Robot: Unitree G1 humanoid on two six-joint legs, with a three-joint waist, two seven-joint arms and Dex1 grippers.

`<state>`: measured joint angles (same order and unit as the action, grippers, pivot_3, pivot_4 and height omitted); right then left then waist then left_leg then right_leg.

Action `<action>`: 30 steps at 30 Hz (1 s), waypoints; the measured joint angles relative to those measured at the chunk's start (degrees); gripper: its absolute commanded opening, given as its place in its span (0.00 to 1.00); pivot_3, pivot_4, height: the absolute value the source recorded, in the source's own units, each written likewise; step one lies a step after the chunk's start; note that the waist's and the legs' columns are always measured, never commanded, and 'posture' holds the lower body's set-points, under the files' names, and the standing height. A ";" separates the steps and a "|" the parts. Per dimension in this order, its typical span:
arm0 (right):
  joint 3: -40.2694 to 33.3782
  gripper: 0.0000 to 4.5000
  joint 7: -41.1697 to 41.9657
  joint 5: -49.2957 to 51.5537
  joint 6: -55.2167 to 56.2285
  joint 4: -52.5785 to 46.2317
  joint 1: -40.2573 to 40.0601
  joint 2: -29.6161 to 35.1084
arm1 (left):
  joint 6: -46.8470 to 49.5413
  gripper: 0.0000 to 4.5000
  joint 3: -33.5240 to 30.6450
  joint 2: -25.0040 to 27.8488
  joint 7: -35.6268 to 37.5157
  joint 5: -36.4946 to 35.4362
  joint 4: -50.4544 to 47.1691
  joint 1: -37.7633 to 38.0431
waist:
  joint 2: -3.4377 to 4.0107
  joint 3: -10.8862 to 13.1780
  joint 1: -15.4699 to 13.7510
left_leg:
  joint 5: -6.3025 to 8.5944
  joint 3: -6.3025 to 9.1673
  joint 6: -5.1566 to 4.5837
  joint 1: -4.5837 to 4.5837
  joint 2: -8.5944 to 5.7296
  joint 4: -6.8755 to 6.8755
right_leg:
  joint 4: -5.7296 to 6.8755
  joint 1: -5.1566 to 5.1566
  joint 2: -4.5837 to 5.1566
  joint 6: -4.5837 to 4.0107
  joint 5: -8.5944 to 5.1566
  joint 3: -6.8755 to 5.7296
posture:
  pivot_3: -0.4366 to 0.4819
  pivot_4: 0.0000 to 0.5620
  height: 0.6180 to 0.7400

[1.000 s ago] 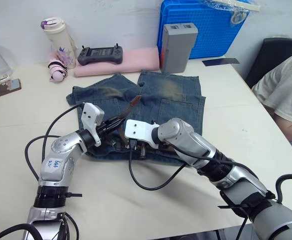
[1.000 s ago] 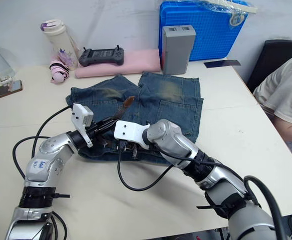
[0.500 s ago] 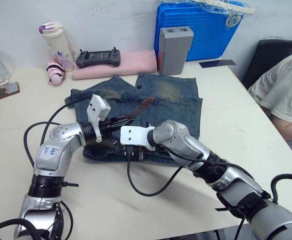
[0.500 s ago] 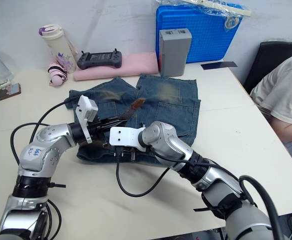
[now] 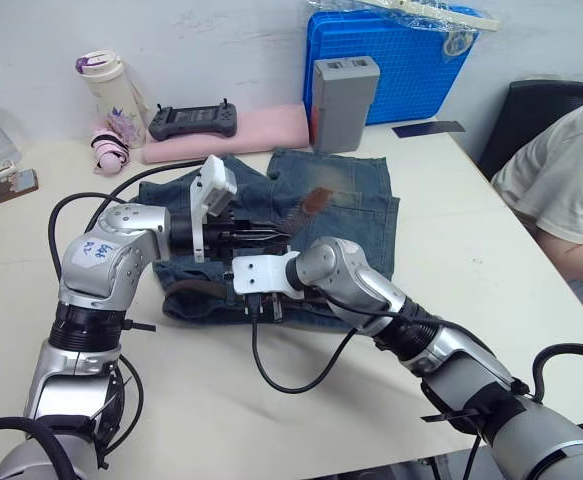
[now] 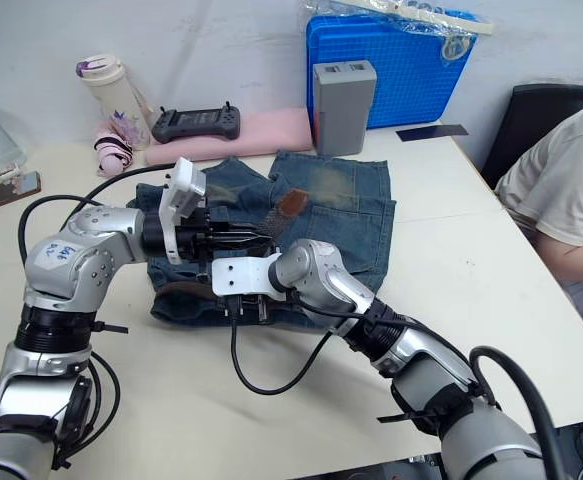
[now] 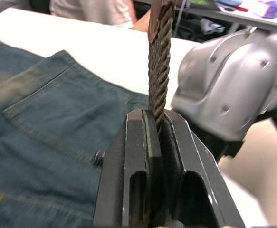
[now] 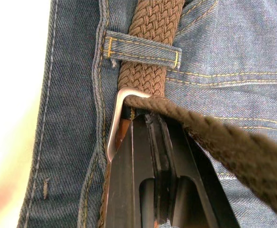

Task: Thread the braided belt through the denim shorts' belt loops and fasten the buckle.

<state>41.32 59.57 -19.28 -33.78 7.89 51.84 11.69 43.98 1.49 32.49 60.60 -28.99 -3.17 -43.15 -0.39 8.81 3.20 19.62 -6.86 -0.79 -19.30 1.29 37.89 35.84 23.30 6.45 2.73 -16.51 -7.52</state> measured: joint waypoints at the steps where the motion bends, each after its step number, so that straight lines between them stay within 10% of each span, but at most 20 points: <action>1: -0.46 0.01 0.27 -0.09 0.20 0.82 0.01 -0.48 | 0.41 0.09 0.23 -0.42 0.29 -0.03 0.00 -0.57 | 0.01 -0.03 -0.03 | 0.00 0.00 0.01 0.01 0.00 0.00 | 0.01 0.00 0.00 0.00 -0.01 0.00 | 0.48 0.27 0.90; 16: -1.90 0.01 2.85 -2.83 3.66 3.21 -0.09 -1.13 | 1.46 0.09 2.53 -8.89 1.55 0.47 7.46 -6.38 | 0.28 -0.34 -0.37 | 0.02 0.01 0.04 0.07 0.00 -0.03 | -0.03 -0.09 -0.01 0.01 -0.04 0.03 | 0.48 0.27 0.90; 24: -1.97 0.01 3.45 -5.18 3.68 5.05 -0.40 -2.22 | -2.68 0.09 4.59 -23.25 4.46 -3.28 6.17 -14.34 | 0.09 -1.00 -1.55 | 0.14 0.09 0.12 0.18 0.05 -0.06 | -0.21 -0.31 -0.04 0.03 -0.05 -0.04 | 0.48 0.27 0.90; 30: -1.82 0.01 3.45 -5.45 4.05 7.34 -1.92 -3.93 | -3.34 0.09 5.66 -24.42 4.37 -6.09 3.16 -15.61 | 1.59 -1.52 -0.33 | 0.58 0.03 0.18 2.00 -0.16 -1.11 | -0.36 -1.86 -0.03 0.68 -1.06 0.21 | 0.48 0.27 0.90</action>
<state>39.50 63.03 -24.74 -29.74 15.23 49.92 7.76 40.64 7.14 8.07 64.97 -35.08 -0.01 -58.77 1.20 7.29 2.86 20.21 -6.83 -0.62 -17.30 1.14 36.78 35.48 21.44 6.42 3.42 -17.57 -7.31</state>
